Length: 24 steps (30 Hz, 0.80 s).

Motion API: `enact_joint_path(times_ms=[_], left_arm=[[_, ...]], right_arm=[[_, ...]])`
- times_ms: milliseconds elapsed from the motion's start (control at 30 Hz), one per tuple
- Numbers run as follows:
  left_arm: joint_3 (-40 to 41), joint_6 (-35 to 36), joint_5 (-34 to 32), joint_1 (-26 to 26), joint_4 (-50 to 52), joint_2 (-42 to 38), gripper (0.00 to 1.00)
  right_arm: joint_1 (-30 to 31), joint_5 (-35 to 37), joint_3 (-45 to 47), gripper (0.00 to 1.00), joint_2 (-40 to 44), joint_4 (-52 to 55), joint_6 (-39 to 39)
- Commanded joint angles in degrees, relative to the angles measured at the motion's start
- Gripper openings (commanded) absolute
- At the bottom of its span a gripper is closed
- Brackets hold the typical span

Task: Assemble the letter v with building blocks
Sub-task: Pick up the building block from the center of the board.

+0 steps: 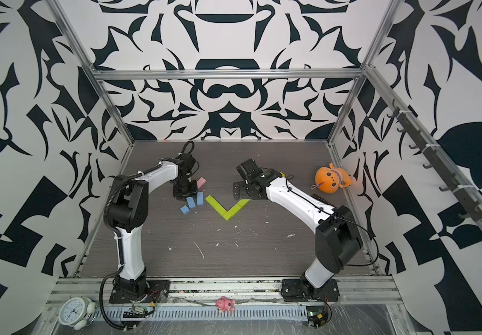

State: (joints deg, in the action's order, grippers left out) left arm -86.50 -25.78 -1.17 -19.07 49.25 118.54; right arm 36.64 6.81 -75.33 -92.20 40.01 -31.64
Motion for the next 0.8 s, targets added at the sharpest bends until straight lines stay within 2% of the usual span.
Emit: enact_joint_path(times_ms=[0, 233, 433, 533, 767], left_arm=[[2.91, -0.23, -0.50, 0.35, 1.08, -0.18, 0.38], [5.40, 0.80, -0.51, 3.36, 0.93, -6.29, 0.29], [1.98, 0.73, 2.44, 9.78, 1.18, -12.39, 0.26], [-2.51, 1.24, 2.83, 15.11, 1.85, -11.46, 0.26], [-11.49, 2.03, 2.75, 25.36, 3.30, -1.91, 0.27]], right_arm=[[0.34, 0.40, 0.23, 0.99, 2.35, -0.37, 0.02], [0.28, 0.75, 0.58, 0.99, 2.64, -0.33, 0.00], [0.40, 1.36, -2.11, 0.99, 0.76, 1.19, 1.71], [1.14, 1.89, -6.80, 0.99, -2.42, 3.43, 3.76], [5.76, 3.70, -20.85, 0.99, -13.11, 7.80, 6.29]])
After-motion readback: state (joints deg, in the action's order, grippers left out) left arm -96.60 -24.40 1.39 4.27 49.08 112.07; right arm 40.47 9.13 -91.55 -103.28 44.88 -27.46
